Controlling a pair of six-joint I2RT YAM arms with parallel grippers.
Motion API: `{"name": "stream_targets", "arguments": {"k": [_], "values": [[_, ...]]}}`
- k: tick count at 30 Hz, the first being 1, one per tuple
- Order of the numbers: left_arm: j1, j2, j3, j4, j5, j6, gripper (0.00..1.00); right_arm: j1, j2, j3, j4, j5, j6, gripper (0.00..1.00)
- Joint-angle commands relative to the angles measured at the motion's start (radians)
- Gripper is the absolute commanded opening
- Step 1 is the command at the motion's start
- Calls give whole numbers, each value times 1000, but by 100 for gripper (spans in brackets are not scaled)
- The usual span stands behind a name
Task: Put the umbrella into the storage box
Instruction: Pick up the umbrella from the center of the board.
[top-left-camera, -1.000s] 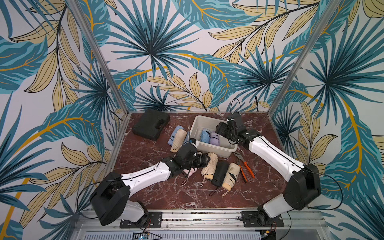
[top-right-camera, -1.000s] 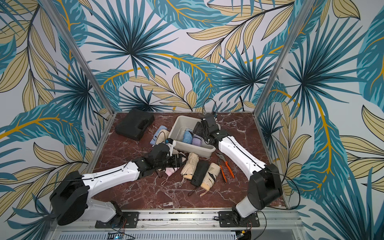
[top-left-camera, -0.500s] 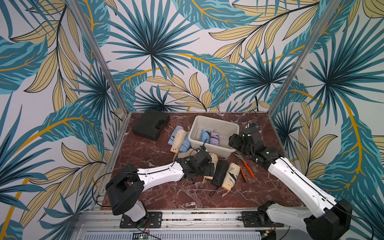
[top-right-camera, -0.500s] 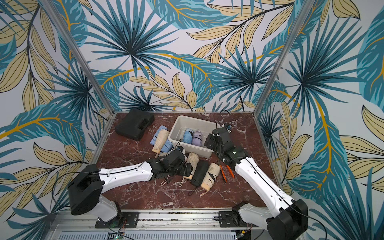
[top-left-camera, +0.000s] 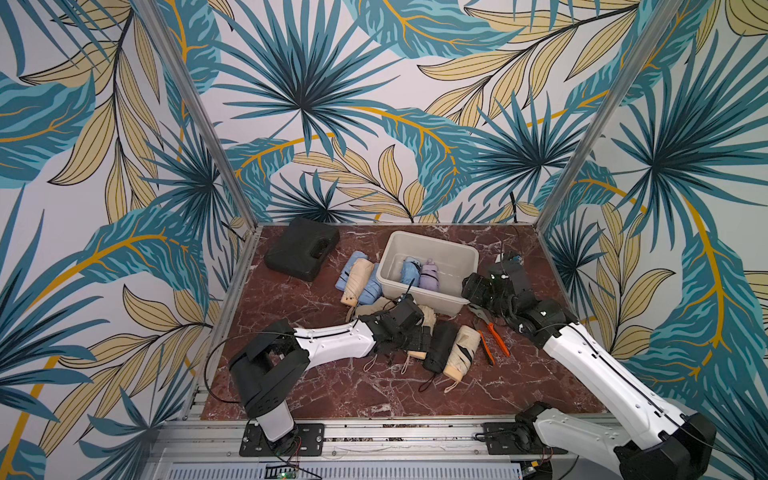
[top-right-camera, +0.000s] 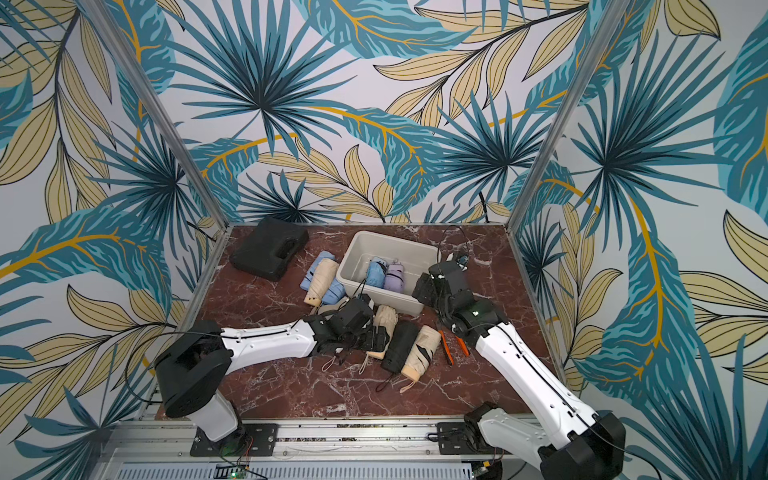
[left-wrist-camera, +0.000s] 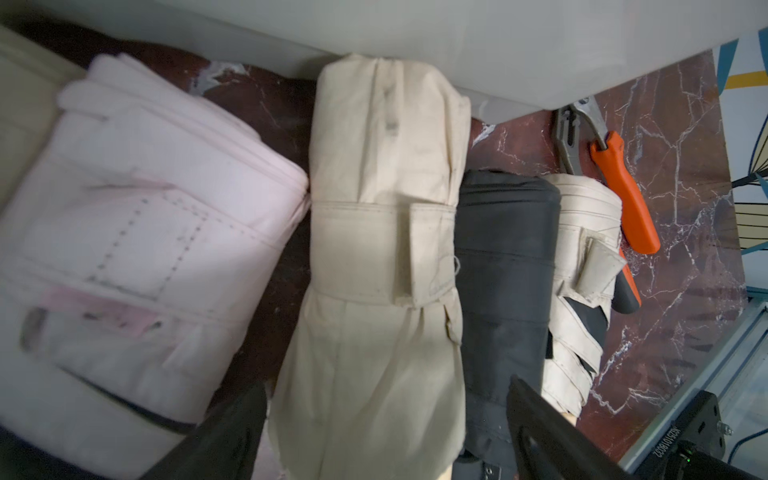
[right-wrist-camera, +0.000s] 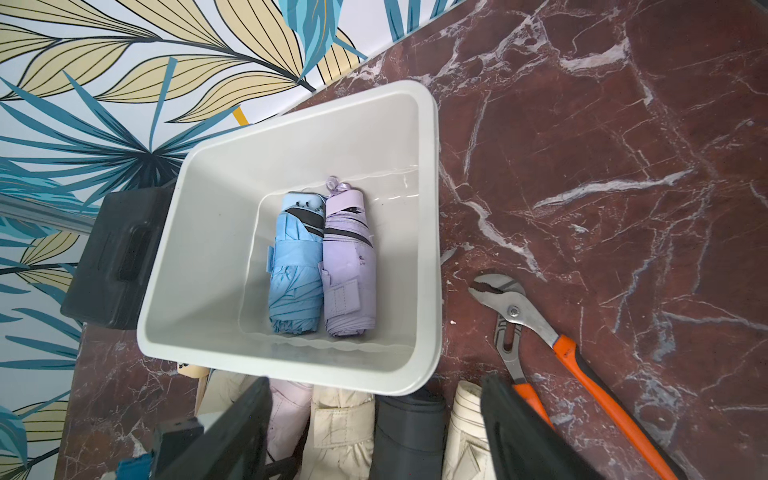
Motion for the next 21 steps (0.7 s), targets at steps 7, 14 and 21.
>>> {"name": "stream_targets", "arguments": {"k": [7,14,21], "values": [[30,69,49,18,71,31,93,-2,10,-2,-23,3,-34,82],[39,106,46,22,124,70,82,-2,29,10,-21,6,-27,82],[40,98,37,24,102,113,63,-2,33,19,-22,26,-54,82]]}}
